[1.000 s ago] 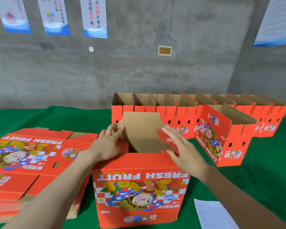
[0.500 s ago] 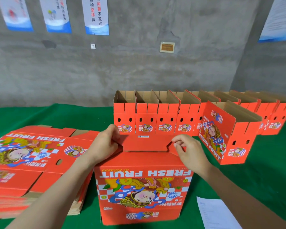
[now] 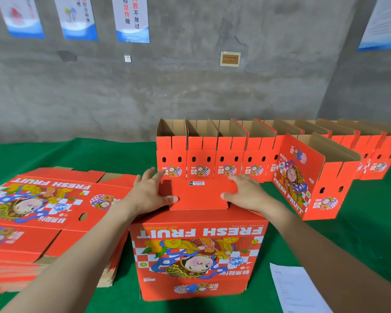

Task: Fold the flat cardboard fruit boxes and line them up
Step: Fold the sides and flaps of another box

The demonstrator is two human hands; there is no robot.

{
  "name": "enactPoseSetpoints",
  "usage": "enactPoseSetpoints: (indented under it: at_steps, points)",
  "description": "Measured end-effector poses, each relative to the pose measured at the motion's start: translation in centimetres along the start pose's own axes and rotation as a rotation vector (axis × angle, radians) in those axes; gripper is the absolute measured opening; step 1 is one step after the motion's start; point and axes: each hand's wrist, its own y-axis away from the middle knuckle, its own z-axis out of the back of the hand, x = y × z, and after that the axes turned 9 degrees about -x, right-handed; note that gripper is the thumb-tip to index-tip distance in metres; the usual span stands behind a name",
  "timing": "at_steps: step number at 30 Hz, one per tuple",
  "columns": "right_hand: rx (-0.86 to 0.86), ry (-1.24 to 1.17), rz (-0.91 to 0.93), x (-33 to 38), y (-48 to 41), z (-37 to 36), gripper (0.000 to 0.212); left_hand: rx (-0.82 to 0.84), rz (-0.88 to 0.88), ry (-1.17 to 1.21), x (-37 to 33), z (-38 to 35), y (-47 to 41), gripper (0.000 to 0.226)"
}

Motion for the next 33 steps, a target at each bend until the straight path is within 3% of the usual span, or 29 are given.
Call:
enactPoseSetpoints:
  at_steps: [16,19,22,26,29,31,33]
  points:
    - [-0.057,0.187,0.048,0.1,0.7,-1.1,0.069,-0.012,0.022,-0.18,-1.1,-0.6,0.4,0.085]
    - [-0.045,0.08,0.065,-0.4,0.8,-0.9,0.067,-0.037,0.032,-0.036,-0.4,-0.5,0.1,0.081]
    - [-0.103,-0.23,0.002,-1.4,0.6,-0.3,0.059,-0.122,0.127,0.28,1.1,0.0,0.1,0.075]
    - [-0.143,-0.863,-0.431,-3.4,1.1,0.2,0.056,-0.041,0.427,0.844,4.2,0.1,1.7,0.069]
    - [0.041,-0.787,-0.619,-5.5,3.3,-1.8,0.044,0.145,0.451,0.847,5.0,0.1,3.4,0.053]
    - [0.16,-0.715,-0.626,-5.9,4.9,-3.0,0.034,0.178,0.405,0.865,5.2,0.3,3.6,0.058]
    - [0.184,-0.706,-0.603,-6.1,5.6,-2.6,0.031,0.154,0.34,0.892,4.7,0.9,3.6,0.046]
